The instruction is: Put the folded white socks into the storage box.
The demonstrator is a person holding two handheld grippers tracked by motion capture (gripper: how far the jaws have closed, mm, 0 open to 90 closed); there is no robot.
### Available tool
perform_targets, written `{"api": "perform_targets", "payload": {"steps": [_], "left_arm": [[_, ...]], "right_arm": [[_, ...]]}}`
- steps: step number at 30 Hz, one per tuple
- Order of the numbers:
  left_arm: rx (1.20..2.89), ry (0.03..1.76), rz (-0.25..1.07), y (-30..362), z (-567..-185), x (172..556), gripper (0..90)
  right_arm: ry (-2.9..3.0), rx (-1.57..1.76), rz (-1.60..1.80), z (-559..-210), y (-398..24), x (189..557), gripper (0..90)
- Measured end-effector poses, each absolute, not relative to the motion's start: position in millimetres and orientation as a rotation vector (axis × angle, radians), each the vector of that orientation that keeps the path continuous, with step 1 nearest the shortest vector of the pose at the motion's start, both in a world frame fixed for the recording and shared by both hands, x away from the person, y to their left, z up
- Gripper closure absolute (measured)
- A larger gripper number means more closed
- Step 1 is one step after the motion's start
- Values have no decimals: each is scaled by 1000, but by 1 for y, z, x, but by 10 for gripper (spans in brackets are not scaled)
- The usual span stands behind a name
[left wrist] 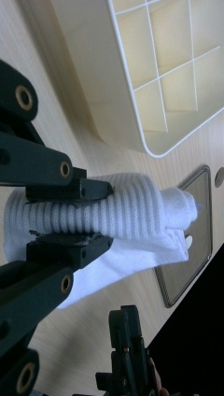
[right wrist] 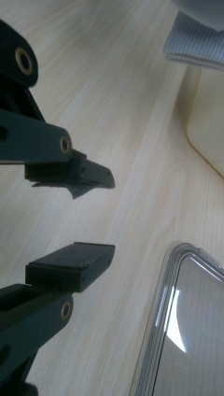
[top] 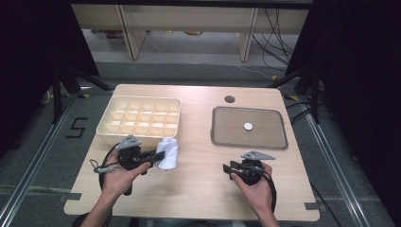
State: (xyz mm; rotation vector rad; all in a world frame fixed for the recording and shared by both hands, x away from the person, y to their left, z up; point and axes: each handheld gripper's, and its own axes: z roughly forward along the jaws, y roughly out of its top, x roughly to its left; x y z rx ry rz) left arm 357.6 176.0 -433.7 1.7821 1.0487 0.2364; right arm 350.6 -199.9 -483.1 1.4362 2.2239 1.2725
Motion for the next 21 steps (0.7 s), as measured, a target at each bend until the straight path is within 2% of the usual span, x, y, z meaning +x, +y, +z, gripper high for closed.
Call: {"api": "perform_targets", "payload": {"steps": [21], "left_arm": [[1725, 1082, 320, 201, -420, 361, 754]], "right_arm": [[2208, 1435, 1260, -483, -206, 349, 612]]}}
